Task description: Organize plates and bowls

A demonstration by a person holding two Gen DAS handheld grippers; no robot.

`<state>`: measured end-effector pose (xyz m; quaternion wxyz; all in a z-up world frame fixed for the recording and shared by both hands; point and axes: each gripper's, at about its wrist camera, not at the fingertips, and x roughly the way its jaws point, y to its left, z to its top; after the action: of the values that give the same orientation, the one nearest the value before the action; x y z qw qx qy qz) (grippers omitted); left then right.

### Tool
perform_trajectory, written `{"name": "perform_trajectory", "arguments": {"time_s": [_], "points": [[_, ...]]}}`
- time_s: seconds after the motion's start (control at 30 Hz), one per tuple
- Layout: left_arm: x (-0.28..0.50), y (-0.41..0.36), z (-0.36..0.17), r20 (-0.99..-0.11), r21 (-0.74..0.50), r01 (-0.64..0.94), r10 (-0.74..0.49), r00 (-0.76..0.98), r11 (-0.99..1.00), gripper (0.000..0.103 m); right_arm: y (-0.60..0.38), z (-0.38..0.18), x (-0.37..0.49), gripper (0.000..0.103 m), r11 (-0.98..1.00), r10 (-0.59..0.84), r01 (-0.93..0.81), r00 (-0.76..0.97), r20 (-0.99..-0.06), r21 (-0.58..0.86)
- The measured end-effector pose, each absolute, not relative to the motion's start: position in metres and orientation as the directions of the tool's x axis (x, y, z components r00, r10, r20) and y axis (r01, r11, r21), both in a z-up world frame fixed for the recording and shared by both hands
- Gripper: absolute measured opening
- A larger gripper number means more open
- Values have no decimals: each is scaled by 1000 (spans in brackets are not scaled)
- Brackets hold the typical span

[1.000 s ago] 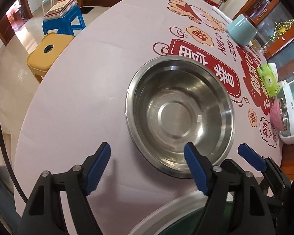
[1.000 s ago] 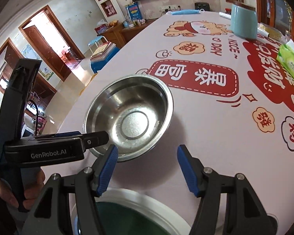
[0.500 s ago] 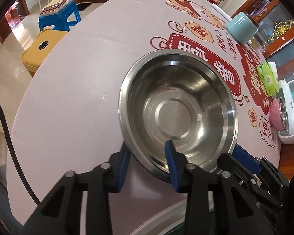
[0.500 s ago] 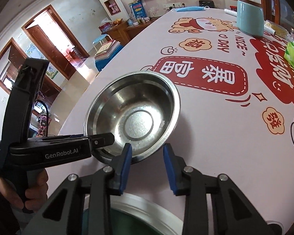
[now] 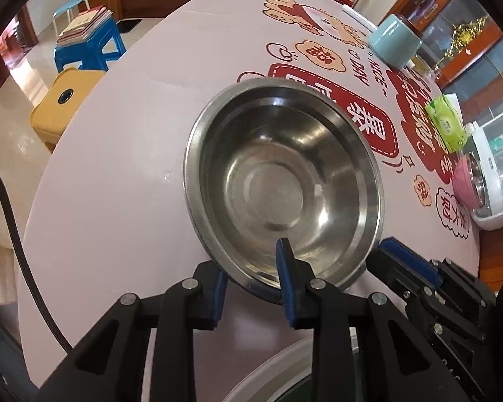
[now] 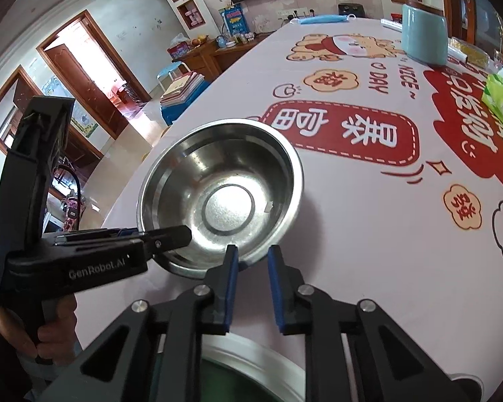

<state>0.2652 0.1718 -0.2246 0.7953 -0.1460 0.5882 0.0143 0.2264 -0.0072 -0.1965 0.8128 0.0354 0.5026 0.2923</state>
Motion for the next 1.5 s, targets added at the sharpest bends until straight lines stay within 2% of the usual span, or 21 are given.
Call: {"name": "perform_trajectory", "arguments": {"time_s": [0.17,0.6,0.7,0.87,0.93,1.3,1.37,1.5], "points": [[265,158,-227,-945,-207,-140,-160,287,968,25,9,-199,224,13,808,518,-473,289,-805,351],[264,161,-234,-952,-189,-153,-143,269,970,25,-3,-192,225,14,847,477,-437,370,-797,304],[264,161,-234,-953,-189,-155,-143,269,970,25,-7,-189,225,22,865,449,-420,405,-796,274],[265,160,-235,-953,-187,-152,-141,267,971,25,-16,-187,227,44,882,426,-396,442,-789,255],[265,160,-235,-953,-186,-153,-140,267,971,25,-18,-189,229,50,894,406,-376,444,-799,245],[265,160,-236,-953,-186,-151,-142,267,971,25,-30,-210,239,48,903,409,-288,358,-839,318],[265,159,-236,-953,-186,-150,-142,266,971,25,-30,-213,240,35,895,428,-284,336,-839,343],[266,158,-237,-954,-187,-146,-144,263,972,25,-30,-216,239,23,880,460,-283,312,-831,380]]}}
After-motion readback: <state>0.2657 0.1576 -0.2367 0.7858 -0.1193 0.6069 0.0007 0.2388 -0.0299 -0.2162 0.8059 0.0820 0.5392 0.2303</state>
